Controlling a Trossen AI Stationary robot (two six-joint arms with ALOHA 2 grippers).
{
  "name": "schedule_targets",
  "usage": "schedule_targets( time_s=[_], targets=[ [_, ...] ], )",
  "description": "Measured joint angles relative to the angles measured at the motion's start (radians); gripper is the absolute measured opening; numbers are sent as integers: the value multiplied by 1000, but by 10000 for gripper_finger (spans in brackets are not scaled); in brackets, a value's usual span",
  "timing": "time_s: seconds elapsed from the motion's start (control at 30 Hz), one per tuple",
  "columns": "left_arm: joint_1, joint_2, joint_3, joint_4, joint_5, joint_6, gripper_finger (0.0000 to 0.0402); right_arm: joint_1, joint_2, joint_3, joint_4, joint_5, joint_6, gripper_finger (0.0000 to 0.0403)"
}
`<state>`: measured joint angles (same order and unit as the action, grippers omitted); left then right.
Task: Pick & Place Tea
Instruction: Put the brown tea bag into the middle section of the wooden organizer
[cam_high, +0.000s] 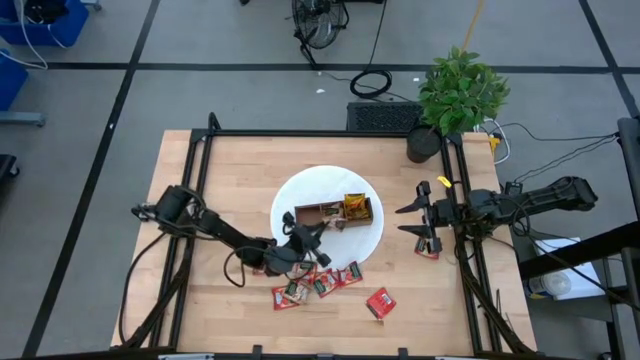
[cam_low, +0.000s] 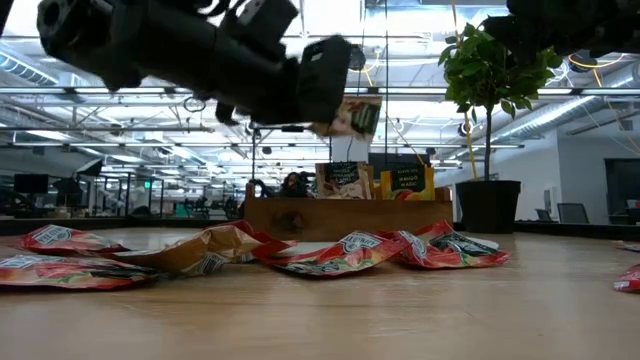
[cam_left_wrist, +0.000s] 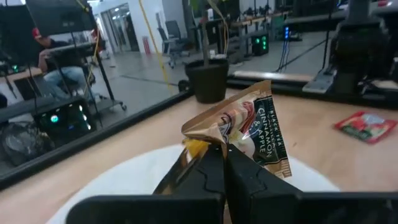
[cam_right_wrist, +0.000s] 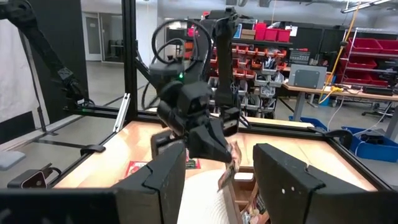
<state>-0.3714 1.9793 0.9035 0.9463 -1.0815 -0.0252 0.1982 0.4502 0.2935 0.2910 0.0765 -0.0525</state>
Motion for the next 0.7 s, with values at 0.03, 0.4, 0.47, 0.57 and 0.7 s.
schedule_targets(
  time_s=[0.03,0.4,0.47,0.57,0.7],
  targets=[
    [0,0,11,0,0,13,0,0,9,0,7,0,0,171],
    [41,0,119,2,149,191,0,-41,320,-129,583,6,-12,171],
    [47,0,125,2,186,230,0,-69,382,-124,594,7,30,171],
    [56,0,141,2,226,273,0,-112,466,-110,613,4,87,172],
    [67,0,156,2,244,307,0,-146,567,-86,647,-1,125,177]
  ],
)
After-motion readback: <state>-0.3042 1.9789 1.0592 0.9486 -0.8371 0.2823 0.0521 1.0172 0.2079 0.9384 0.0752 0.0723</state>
